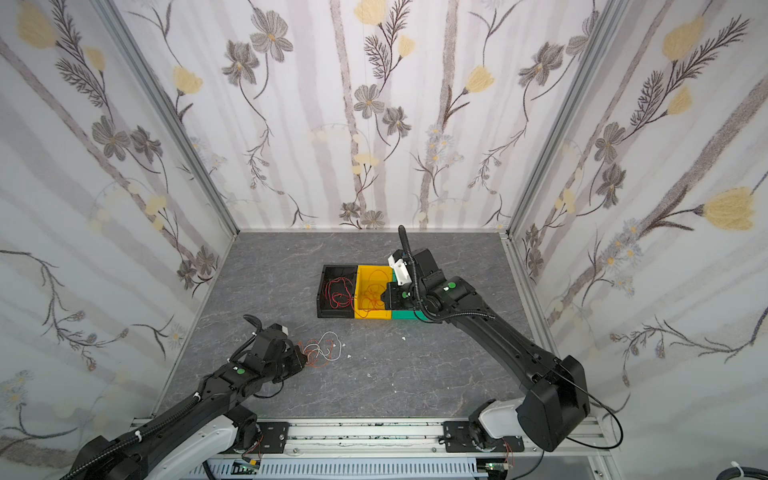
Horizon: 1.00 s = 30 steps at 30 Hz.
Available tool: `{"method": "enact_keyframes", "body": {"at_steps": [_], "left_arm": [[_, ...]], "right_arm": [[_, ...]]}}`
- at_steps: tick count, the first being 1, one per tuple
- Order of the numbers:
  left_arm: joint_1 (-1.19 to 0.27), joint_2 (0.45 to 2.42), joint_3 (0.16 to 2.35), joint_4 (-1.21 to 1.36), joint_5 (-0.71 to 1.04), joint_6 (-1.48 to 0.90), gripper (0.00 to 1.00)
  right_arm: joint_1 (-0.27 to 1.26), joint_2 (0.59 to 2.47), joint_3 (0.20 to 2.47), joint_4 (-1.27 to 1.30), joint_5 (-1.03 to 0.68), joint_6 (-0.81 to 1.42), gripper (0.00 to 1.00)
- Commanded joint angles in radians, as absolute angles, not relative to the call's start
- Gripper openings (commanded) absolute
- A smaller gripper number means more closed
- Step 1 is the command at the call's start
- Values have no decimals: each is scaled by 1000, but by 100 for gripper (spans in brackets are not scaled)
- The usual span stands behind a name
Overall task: Untangle the cables
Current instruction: 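Carry the red wire over the black bin and open the right gripper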
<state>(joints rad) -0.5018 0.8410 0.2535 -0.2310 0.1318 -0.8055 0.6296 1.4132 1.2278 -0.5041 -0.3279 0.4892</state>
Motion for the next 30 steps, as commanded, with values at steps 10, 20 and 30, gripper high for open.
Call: {"method": "enact_keyframes", "body": {"at_steps": [10,20,30], "left_arm": [[-576,713,217,-192,78,-875,11],[-595,572,193,-287,38,-920,11],[-603,511,185,-320,30,-949,14]], "right_arm": [[685,1757,1452,-354,-355,490,3],[713,2048,1716,-377,-176,423,6],[758,2278,1983,-628,23,382,29]]}}
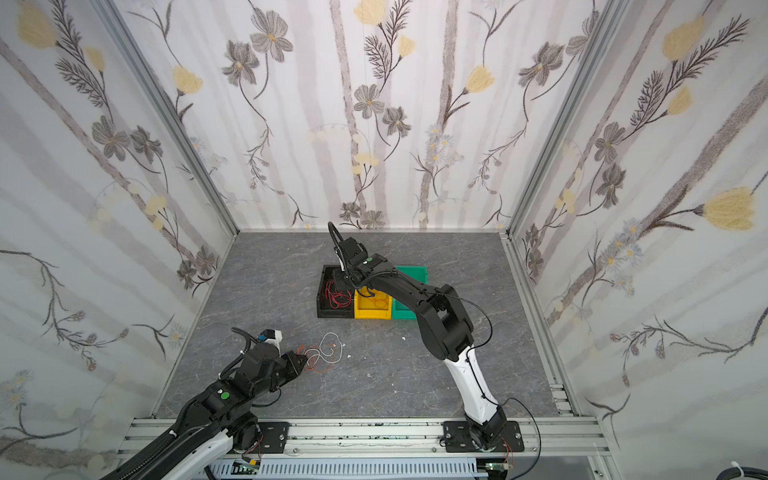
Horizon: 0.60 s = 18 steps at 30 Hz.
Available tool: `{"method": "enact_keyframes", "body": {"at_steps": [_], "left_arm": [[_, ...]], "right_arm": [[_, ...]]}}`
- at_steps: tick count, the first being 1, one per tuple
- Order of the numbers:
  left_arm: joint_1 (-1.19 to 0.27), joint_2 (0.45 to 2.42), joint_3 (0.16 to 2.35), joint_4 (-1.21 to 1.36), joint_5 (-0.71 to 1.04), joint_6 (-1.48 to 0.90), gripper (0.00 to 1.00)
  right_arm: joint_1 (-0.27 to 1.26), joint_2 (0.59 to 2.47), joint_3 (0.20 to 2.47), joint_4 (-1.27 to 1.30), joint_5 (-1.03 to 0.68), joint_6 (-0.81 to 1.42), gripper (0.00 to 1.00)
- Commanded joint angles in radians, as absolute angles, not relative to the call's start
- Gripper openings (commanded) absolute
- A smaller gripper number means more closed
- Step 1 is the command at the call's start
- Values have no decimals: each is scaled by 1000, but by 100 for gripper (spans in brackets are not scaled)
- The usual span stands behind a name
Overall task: Untangle the cables
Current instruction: 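Carry the red wire over the black bin and open the right gripper, then move the right gripper back to the tangle and grasp a white wire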
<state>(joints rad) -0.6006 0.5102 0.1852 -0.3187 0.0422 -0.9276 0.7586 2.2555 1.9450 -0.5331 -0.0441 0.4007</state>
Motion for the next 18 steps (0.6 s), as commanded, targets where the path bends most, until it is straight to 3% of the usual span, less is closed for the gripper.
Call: {"method": "enact_keyframes", "body": {"at_steps": [1,9,14,18], "left_arm": [[-605,517,188,-316,34,-947,14],[-609,561,213,-303,34,-925,18],[-609,574,220,-301,22,-917,30],[-609,600,233,-305,20,-902,33]], "right_arm": [[758,2273,1980,-635,11,380,34],[762,2094,1815,-546,-95,376,42],[767,1975,1693,-478,-173,387,43],[799,1891,1569,-446,-222,409,44]]}}
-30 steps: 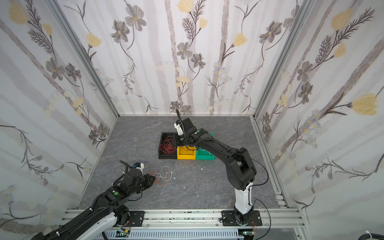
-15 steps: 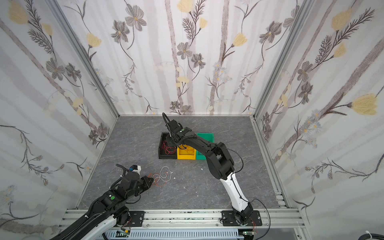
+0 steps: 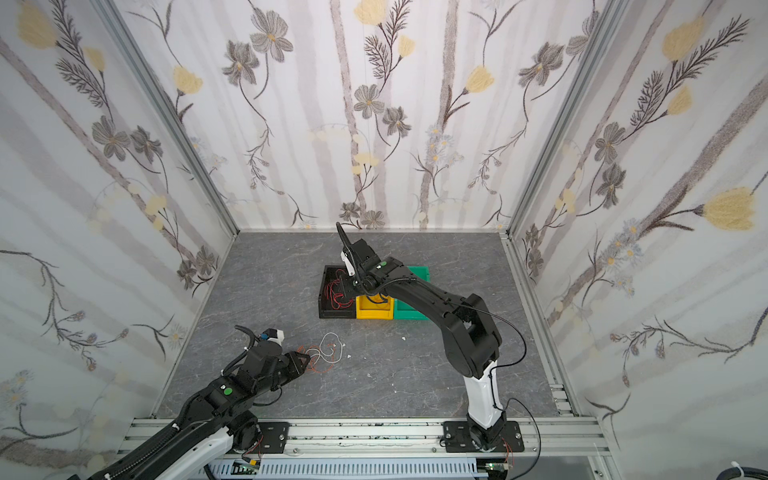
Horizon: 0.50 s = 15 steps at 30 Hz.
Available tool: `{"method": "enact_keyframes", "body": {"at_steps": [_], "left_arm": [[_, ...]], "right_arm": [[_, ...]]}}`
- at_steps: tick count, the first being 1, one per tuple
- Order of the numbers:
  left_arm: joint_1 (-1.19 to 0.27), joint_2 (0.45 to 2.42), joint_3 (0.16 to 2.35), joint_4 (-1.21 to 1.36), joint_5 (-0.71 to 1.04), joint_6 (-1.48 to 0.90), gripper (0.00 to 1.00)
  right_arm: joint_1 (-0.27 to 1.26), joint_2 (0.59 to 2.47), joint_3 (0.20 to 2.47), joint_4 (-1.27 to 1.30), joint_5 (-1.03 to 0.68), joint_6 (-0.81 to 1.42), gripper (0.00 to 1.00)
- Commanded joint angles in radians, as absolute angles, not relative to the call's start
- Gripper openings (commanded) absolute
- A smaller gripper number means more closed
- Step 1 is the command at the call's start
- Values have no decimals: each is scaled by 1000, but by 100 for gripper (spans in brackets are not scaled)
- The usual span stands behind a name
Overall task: Untangle the cables
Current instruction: 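Move the right gripper back to the tangle and grasp a white wire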
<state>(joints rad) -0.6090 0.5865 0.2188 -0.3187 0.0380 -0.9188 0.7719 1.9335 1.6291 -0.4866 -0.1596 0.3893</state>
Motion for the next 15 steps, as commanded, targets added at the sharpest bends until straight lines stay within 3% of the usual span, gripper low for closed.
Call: {"method": "enact_keyframes", "body": {"at_steps": [1,7,15], "left_arm": [[-609,609,237,-302,21,-898,33],[-611,636,243,-301,16,-882,34],[-611,653,238,-282,18,-868,39]], "right_arm": [[811,1872,1527,-428,-228,421,46],[871,1805,1287,-258,-302,547,48],[949,1867,1204,-167,-264,638,48]]}}
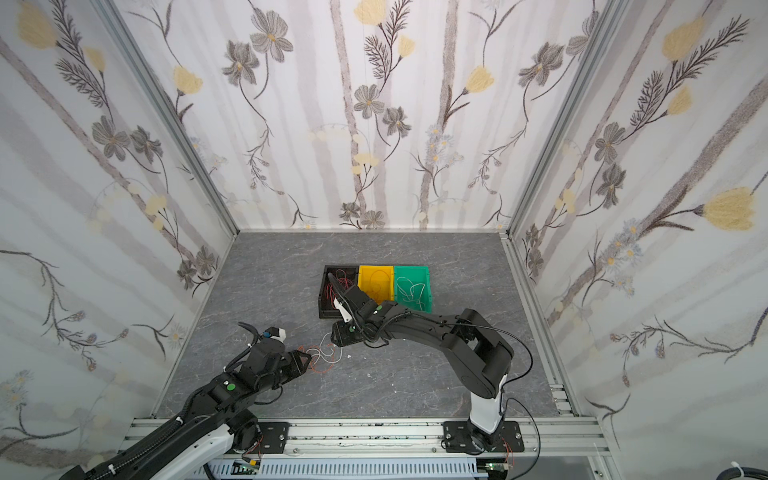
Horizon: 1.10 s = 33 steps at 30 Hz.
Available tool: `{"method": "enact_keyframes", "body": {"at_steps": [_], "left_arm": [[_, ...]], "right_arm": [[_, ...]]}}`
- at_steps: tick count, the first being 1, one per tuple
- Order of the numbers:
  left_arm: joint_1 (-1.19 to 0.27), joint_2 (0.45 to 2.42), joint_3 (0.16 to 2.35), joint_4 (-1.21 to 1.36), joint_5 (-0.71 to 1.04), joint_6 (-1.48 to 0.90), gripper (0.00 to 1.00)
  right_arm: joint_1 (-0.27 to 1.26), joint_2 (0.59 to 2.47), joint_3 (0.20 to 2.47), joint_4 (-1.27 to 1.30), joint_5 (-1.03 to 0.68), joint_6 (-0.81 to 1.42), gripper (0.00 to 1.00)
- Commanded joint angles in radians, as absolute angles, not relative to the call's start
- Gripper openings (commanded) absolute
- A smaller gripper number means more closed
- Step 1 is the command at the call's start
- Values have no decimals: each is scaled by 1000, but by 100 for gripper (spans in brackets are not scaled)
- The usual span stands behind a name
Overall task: Untangle the cables
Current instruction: 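Move the right gripper back to the tangle and grasp a white wire, then pull the white wire away from the tangle with the right gripper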
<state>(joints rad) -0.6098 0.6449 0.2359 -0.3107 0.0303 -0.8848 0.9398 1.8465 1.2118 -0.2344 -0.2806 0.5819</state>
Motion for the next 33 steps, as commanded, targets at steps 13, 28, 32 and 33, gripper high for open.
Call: {"method": "enact_keyframes", "body": {"at_steps": [13,28,32,33], "left_arm": [[-611,712,238,-233,-4,-860,31],[-609,742,251,-258,-59,-861,0],[-607,741,257,-282,-79,-858,0],[-607,742,261,-290,-85,-857,0]], "right_arm": [[968,1954,1198,-165,-234,653,22],[959,1638,1019,-362,66,557,0],[942,1530,950,-402,122,560,0],[934,1507,942,-413,136,564,0]]}}
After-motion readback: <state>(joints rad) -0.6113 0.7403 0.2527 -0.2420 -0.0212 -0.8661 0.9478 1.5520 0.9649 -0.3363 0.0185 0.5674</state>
